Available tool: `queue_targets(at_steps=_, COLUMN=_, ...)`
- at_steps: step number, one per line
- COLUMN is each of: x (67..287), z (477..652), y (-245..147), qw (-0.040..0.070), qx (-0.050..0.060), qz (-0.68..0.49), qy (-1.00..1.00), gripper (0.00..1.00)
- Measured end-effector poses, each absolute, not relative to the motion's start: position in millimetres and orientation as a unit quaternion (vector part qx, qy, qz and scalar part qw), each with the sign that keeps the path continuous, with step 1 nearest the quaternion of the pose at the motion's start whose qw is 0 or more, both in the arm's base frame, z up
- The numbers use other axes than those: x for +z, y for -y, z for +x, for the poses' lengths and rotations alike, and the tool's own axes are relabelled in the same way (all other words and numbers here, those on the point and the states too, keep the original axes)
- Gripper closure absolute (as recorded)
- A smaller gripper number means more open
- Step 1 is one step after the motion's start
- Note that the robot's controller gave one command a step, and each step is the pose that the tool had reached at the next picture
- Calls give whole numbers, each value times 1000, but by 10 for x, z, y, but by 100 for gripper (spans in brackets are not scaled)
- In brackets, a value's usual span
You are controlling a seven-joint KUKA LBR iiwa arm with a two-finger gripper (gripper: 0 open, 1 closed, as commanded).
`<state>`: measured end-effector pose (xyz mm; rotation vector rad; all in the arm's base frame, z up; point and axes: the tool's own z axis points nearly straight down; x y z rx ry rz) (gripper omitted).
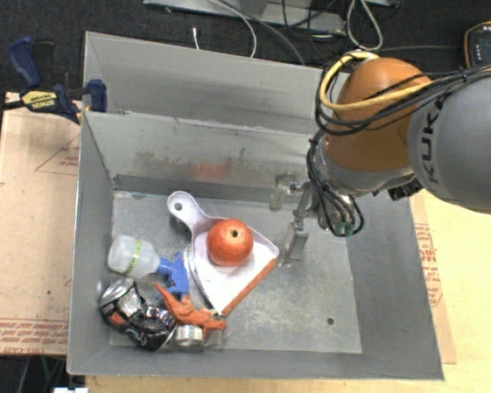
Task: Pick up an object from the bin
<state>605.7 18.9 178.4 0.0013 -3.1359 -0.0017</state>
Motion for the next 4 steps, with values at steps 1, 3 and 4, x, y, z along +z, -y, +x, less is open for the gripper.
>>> queue_targets(at_steps=1, x=1824, z=6074, y=-188, qw=-1, qx=-1, qz=0, qy=1000, gripper=0)
queue_targets(at_steps=3, x=1411, z=6209, y=-1024, qw=-11, qx=1, qz=84, qy=996, gripper=0)
queue_targets(at_steps=4, x=791, z=6133, y=-1053, qw=-6, qx=-2, qz=-9, qy=1000, gripper=0)
